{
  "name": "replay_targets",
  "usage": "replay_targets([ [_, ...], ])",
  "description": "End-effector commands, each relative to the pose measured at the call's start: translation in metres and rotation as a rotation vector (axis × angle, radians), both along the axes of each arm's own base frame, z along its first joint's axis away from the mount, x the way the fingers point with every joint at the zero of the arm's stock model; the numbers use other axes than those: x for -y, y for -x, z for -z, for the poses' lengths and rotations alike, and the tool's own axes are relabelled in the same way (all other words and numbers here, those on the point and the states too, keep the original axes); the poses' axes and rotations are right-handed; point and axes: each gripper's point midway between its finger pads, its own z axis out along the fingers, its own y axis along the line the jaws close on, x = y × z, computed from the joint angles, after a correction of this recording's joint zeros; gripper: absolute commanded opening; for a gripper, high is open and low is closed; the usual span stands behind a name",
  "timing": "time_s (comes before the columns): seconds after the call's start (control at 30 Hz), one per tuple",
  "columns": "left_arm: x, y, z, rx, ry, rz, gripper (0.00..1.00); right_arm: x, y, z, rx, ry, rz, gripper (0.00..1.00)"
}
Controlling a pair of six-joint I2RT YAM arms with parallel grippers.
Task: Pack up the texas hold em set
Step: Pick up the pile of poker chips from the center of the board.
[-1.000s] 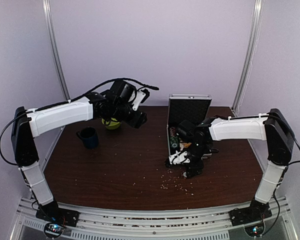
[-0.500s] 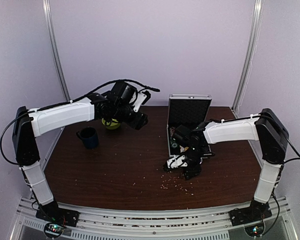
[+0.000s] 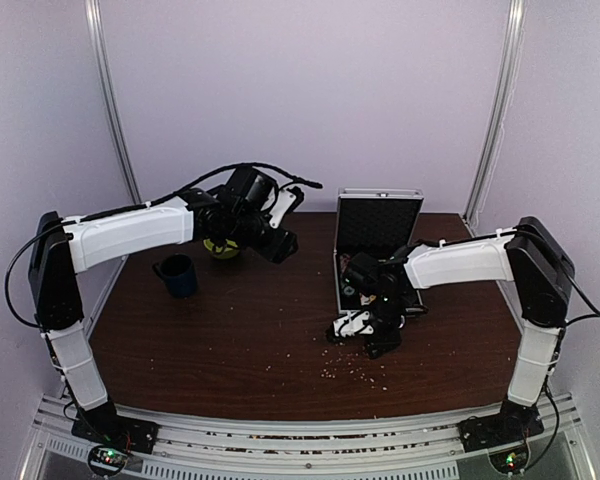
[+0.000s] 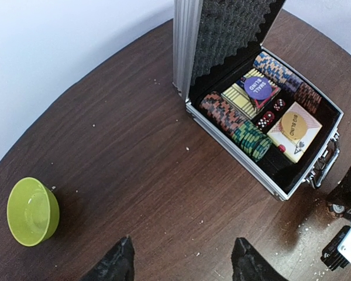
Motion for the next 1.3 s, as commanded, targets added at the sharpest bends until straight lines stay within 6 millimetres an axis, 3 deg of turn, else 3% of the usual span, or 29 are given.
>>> replay_targets([
  [0.0, 0.007, -0.001, 0.003, -0.005, 0.024, 0.007, 0.58, 0.003, 0.012, 0.015, -0.069, 0.041, 0.012, 0.32],
  [0.23, 0.007, -0.001, 0.003, -0.005, 0.025, 0.008, 0.58, 0.005, 0.0, 0.022, -0.019, 0.06, 0.09, 0.19],
  [0.4, 0.007, -0.002, 0.004, -0.006, 0.023, 0.007, 0.58, 0.004, -0.006, 0.007, 0.027, 0.042, 0.116, 0.13],
  [0.7, 0.008, -0.001, 0.007, -0.015, 0.02, 0.01, 0.58, -0.004, -0.007, -0.029, 0.037, -0.053, 0.147, 0.12],
  [1.0, 0.01, 0.0, 0.012, -0.03, 0.014, 0.019, 0.58, -0.004, -0.01, -0.036, 0.008, -0.082, 0.169, 0.11],
  [1.17, 0.01, -0.001, 0.014, -0.033, 0.009, 0.018, 0.58, 0.009, -0.023, -0.043, 0.015, -0.094, 0.225, 0.11],
  [1.27, 0.01, -0.001, 0.015, -0.036, 0.006, 0.02, 0.58, 0.024, -0.038, -0.06, 0.024, -0.131, 0.284, 0.11],
])
